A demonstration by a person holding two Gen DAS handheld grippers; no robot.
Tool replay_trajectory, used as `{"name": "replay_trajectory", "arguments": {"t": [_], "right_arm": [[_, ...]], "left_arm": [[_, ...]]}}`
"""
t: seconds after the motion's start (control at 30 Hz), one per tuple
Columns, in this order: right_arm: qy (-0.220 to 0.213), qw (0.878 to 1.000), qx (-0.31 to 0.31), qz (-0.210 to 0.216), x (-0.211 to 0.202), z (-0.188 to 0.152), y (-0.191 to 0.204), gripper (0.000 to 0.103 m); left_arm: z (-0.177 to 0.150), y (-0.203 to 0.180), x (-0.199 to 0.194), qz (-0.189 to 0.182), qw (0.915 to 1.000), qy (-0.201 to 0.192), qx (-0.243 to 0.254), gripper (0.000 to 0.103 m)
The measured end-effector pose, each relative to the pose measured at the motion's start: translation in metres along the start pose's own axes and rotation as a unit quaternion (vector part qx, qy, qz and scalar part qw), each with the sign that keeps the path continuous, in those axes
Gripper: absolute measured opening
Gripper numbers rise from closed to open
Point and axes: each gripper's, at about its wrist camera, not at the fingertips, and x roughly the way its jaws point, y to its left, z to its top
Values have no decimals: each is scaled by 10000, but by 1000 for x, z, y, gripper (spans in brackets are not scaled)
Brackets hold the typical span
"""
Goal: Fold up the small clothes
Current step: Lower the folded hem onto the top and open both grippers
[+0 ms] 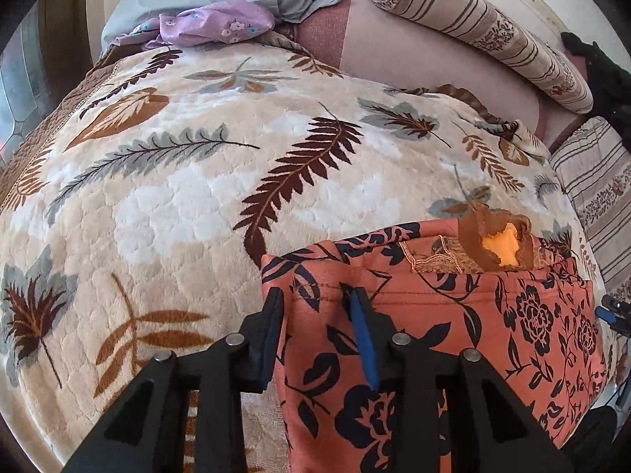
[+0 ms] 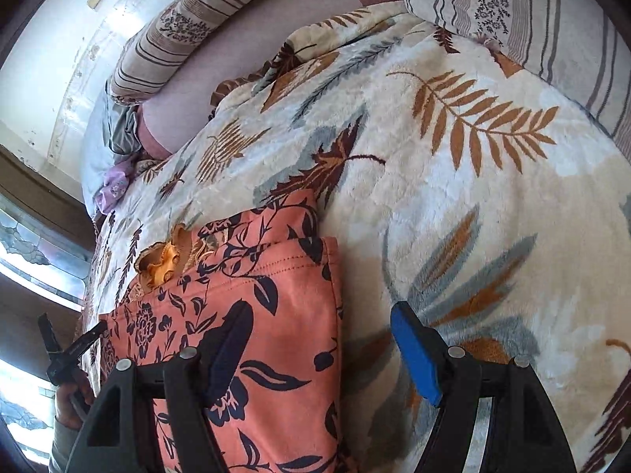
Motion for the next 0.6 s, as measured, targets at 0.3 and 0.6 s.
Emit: {"name": "replay_trajectory", "arguments": {"t": [0.3,0.6], "right_arm": [[331,9978,-453,-350,33,8,18,35],[-462,9801,-1611,-1064,-24,1,78,7]], "left_arm": [[1,1,4,26,9999,28,-146,37],[1,-13,-60,131,9954,-896,316,7]]}}
